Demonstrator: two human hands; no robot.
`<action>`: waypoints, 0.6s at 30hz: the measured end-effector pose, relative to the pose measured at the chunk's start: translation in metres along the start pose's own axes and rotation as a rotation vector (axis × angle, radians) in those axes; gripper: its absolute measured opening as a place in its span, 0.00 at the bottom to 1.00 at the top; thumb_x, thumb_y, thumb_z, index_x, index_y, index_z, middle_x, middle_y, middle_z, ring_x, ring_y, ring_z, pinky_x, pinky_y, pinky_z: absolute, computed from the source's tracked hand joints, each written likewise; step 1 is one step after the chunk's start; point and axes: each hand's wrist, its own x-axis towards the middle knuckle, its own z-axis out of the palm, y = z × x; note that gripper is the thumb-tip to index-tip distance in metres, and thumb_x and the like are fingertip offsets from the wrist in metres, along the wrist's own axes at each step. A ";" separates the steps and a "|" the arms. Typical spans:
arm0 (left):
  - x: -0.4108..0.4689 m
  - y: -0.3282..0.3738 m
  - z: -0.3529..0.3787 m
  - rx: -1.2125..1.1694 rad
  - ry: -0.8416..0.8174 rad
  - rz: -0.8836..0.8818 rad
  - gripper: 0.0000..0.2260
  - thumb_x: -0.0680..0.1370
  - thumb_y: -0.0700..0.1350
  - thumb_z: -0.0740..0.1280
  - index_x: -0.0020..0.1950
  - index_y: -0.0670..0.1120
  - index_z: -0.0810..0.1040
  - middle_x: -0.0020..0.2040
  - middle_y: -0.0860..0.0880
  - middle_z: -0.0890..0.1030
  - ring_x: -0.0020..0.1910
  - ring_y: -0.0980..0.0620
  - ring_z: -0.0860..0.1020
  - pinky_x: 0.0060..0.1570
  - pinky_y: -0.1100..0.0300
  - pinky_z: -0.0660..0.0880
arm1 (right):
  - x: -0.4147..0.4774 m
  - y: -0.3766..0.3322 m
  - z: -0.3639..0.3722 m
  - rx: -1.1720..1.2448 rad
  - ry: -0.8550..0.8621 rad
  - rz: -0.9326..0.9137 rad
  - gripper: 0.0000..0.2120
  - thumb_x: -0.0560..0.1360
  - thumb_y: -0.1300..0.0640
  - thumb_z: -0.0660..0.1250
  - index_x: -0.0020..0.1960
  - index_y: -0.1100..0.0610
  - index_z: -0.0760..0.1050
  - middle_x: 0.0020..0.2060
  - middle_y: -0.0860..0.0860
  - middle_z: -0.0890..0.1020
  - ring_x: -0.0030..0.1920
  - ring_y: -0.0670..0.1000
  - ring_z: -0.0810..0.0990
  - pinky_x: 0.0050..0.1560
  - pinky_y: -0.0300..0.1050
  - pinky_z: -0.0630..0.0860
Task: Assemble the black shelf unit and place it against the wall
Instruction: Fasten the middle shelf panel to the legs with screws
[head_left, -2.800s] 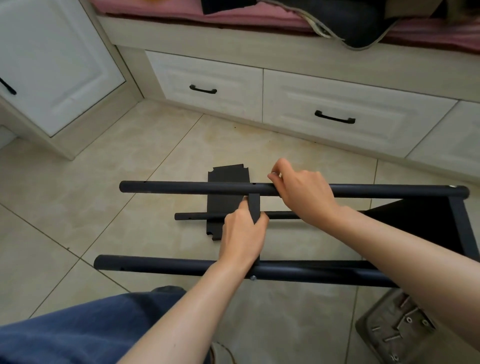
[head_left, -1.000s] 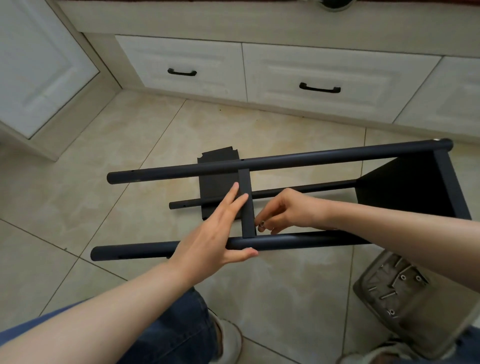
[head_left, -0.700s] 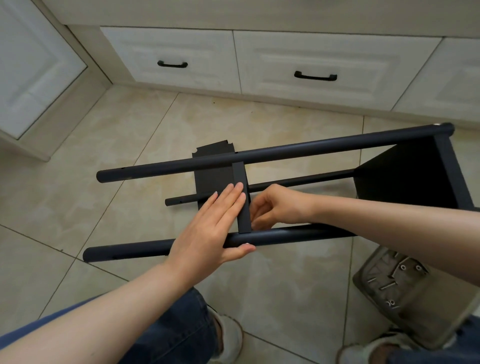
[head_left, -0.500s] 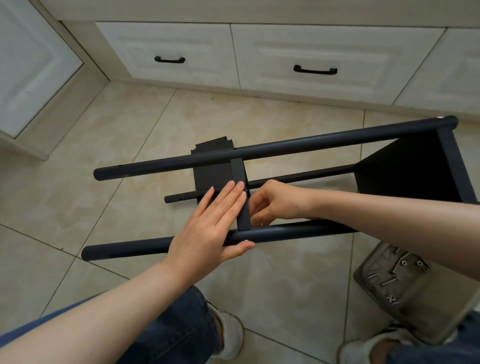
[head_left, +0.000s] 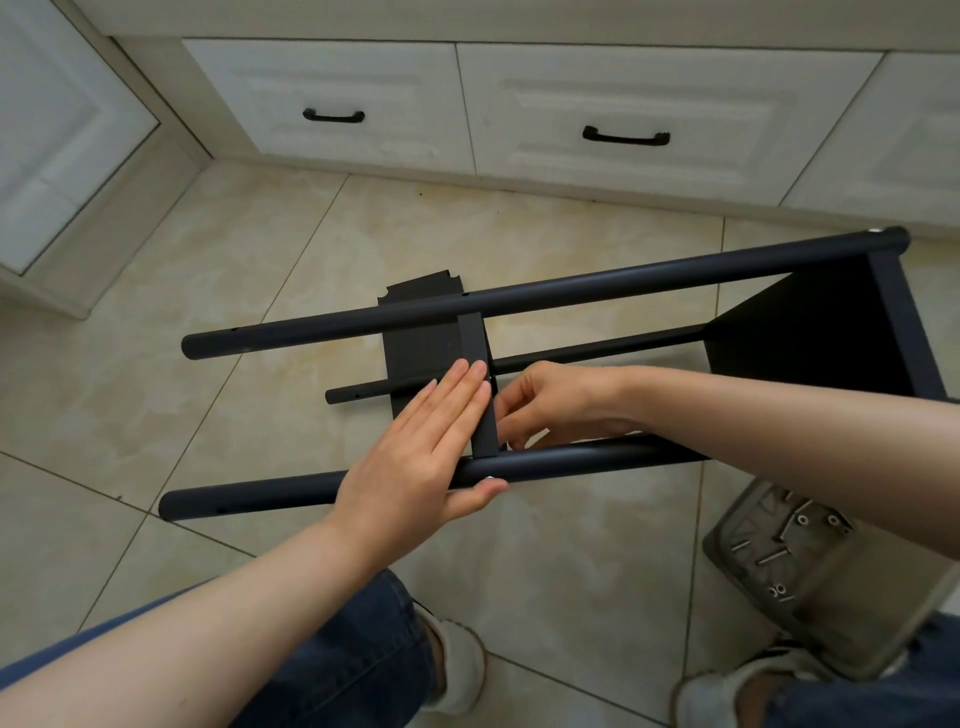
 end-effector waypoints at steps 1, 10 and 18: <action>0.000 0.000 0.000 0.000 0.001 0.003 0.33 0.81 0.59 0.62 0.77 0.36 0.64 0.78 0.39 0.64 0.79 0.44 0.61 0.77 0.50 0.61 | 0.001 0.000 0.000 0.014 -0.016 0.023 0.09 0.78 0.62 0.68 0.42 0.56 0.85 0.40 0.55 0.83 0.45 0.53 0.80 0.59 0.54 0.79; 0.001 -0.001 0.000 -0.005 -0.016 0.006 0.34 0.81 0.59 0.62 0.76 0.34 0.65 0.78 0.38 0.65 0.79 0.43 0.61 0.74 0.46 0.67 | 0.002 -0.001 -0.008 0.088 -0.086 0.123 0.08 0.79 0.59 0.67 0.47 0.54 0.85 0.46 0.52 0.84 0.45 0.47 0.81 0.54 0.46 0.78; 0.001 -0.001 0.000 0.001 -0.024 0.007 0.34 0.81 0.59 0.62 0.76 0.34 0.65 0.78 0.39 0.64 0.79 0.44 0.61 0.75 0.47 0.66 | 0.009 0.000 -0.009 0.076 -0.100 0.180 0.08 0.79 0.58 0.67 0.53 0.58 0.82 0.51 0.55 0.82 0.48 0.50 0.81 0.58 0.50 0.78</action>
